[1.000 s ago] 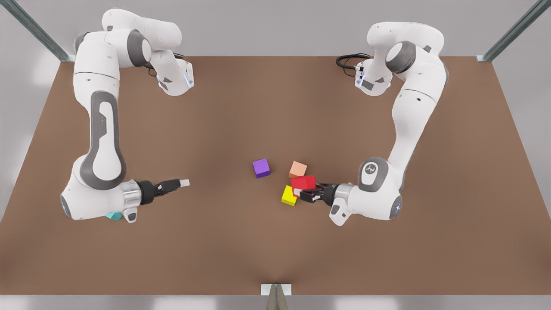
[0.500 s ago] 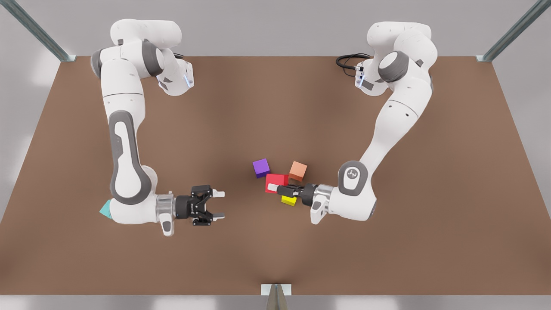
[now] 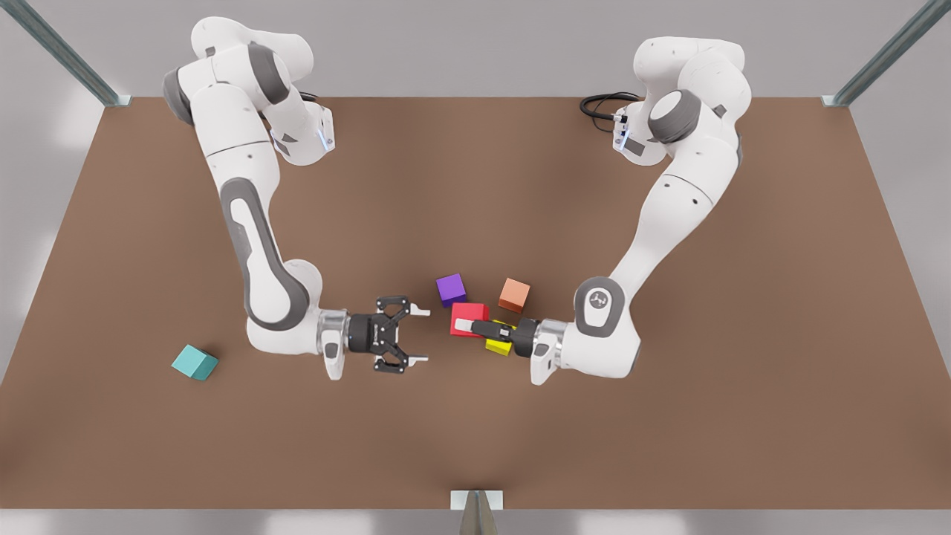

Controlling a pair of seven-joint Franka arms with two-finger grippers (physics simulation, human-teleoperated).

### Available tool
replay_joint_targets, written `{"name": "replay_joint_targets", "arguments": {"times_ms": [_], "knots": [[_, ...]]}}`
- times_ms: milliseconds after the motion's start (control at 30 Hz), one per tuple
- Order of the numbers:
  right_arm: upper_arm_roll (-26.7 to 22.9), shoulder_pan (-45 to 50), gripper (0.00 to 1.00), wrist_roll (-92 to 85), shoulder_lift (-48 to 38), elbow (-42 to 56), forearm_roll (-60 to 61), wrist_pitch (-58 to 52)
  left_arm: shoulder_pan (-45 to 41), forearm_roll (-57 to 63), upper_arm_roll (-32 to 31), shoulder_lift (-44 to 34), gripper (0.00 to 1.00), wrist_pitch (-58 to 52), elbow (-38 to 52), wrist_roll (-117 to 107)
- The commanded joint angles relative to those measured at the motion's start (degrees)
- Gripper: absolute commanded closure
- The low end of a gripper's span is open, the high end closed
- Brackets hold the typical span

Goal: Pick up red wooden cube and pass to hand red wooden cube and place in blue wooden cube

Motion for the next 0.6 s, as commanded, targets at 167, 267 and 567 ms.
{"name": "replay_joint_targets", "arguments": {"times_ms": [167,267,567], "knots": [[2.45,0.0,0.0,-26.15,-0.04,-1.28,1.21,3.43,-0.12,-0.86,0.04,0.37,0.47,1.68,0.14,12.41],[3.16,0.0,0.0,-26.15,0.05,-2.16,1.12,3.52,-0.03,-0.86,0.13,0.72,0.46,1.68,0.23,12.58],[3.6,0.61,0.0,-26.33,1.28,-3.04,2.62,4.31,-0.64,-0.86,0.04,0.99,0.46,3.61,0.58,13.55]]}}
